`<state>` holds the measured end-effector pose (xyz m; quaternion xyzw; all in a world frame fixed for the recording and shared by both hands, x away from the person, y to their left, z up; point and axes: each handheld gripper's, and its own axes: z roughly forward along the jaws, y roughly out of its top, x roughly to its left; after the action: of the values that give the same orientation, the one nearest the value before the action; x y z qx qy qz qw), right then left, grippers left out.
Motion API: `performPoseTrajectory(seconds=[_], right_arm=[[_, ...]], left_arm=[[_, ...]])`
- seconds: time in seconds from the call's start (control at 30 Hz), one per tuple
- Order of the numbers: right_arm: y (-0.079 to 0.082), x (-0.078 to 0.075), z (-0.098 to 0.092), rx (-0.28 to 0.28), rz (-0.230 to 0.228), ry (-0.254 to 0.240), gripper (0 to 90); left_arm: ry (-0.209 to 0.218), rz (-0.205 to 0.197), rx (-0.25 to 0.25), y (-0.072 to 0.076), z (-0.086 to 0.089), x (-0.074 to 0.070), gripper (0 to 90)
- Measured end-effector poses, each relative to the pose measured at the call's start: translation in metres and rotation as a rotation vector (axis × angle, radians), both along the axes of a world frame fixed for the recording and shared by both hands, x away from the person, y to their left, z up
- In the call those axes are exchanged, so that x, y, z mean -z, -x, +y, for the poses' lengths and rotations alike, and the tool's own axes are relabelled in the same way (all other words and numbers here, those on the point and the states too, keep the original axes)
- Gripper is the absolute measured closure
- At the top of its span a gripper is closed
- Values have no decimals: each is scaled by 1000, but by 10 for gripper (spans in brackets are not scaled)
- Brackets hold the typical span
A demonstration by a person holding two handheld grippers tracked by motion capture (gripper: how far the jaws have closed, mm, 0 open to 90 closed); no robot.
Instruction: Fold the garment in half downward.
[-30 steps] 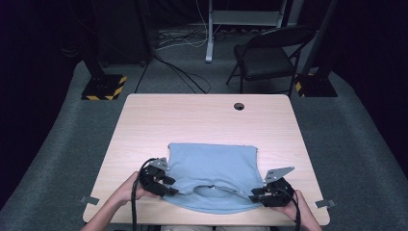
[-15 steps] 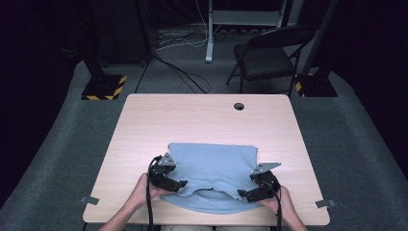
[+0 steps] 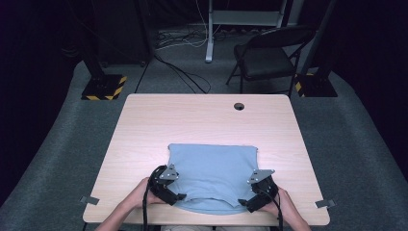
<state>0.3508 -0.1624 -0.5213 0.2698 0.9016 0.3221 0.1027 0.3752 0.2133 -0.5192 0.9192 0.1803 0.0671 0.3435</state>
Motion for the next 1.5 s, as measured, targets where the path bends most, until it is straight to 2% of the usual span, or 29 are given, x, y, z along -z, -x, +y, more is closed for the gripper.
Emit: performPoseTrajectory(seconds=[0.1, 0.13, 0.2, 0.23, 0.27, 0.3, 0.37, 0.43, 0.47, 0.53, 0.57, 0.6, 0.63, 0.67, 0.73, 0.77, 0.83, 0.9, 0.93, 1.0, 1.03, 1.1, 1.17, 1.23, 1.27, 1.33, 1.4, 1.43, 1.5], right_arm=[[0, 0, -3, -20, 1, -4, 0], [-2, 0, -5, -32, 6, -8, 0], [-2, -1, -5, -30, 11, -11, 0], [-4, -2, -6, -9, 24, -45, 0], [-4, -2, -6, -9, 24, -45, 0], [-4, -2, -8, 15, 24, -77, 0], [-5, -5, -10, 70, 10, -134, 0], [-6, -6, -9, 118, 6, -151, 0], [-7, -4, -9, 129, 16, -147, 0], [-7, -1, -7, 131, 11, -119, 0], [-7, -1, -7, 131, 11, -119, 0], [-6, -1, -5, 130, 3, -103, 0], [-3, 1, -2, 114, -29, -45, 0], [-1, 2, 0, 105, -51, -18, 0], [0, 3, -2, 92, -56, -35, 0], [0, 3, -2, 92, -56, -35, 0], [-1, 4, -8, 53, -61, -49, 0], [-1, 5, -10, 45, -62, -52, 0], [-1, 5, -11, 31, -62, -52, 0], [-2, 5, -13, 17, -64, -58, 0], [-2, 5, -13, 16, -62, -58, 0], [-2, 3, -12, 27, -55, -55, 0], [-3, 2, -8, 75, -35, -94, 0], [-2, 0, 0, 123, -23, -122, 0], [-1, -1, 7, 132, -26, -107, 0], [2, -1, 19, 133, -57, -85, 0], [5, -1, 29, 110, -67, -49, 0], [6, 1, 31, 94, -72, -28, 0], [7, 2, 30, 70, -46, -37, 0]], left_arm=[[-1, -2, 11, -1, 1, 0, 117], [-16, 12, 7, 0, -1, -2, 115], [-14, 23, -2, 0, -2, -3, 87], [-11, 28, -17, 0, -3, -5, 74], [-6, 22, -43, 0, -4, -7, 74], [5, 12, -98, 0, -5, -9, 82], [16, 14, -173, -1, -5, -10, 82], [48, 42, -239, -1, -5, -8, 75], [30, 25, -275, 2, -7, -4, 75], [-1, -4, -263, 6, -10, -2, 68], [-1, -4, -263, 6, -10, -2, 66], [-31, -12, -244, 8, -11, -1, 66], [-25, 3, -221, 9, -8, 0, 65], [-25, 3, -221, 9, -8, 0, 66], [14, -16, -183, 10, -1, 3, 67], [14, -16, -183, 10, -1, 3, 67], [32, -21, -137, 9, 5, 5, 67], [35, -23, -119, 9, 7, 5, 67], [44, -24, -86, 8, 11, 6, 66], [63, -19, -63, 7, 14, 6, 67], [72, -7, -71, 6, 15, 6, 67], [93, 20, -128, 4, 14, 4, 76], [124, 37, -201, 2, 11, 1, 86], [120, 39, -253, -1, 6, 1, 79], [100, 38, -268, -2, 3, 1, 69], [65, 22, -278, -2, -2, 3, 54], [24, -13, -274, 1, -7, 4, 41], [21, -19, -276, 2, -7, 5, 39], [32, -20, -265, 2, -5, 6, 39]])
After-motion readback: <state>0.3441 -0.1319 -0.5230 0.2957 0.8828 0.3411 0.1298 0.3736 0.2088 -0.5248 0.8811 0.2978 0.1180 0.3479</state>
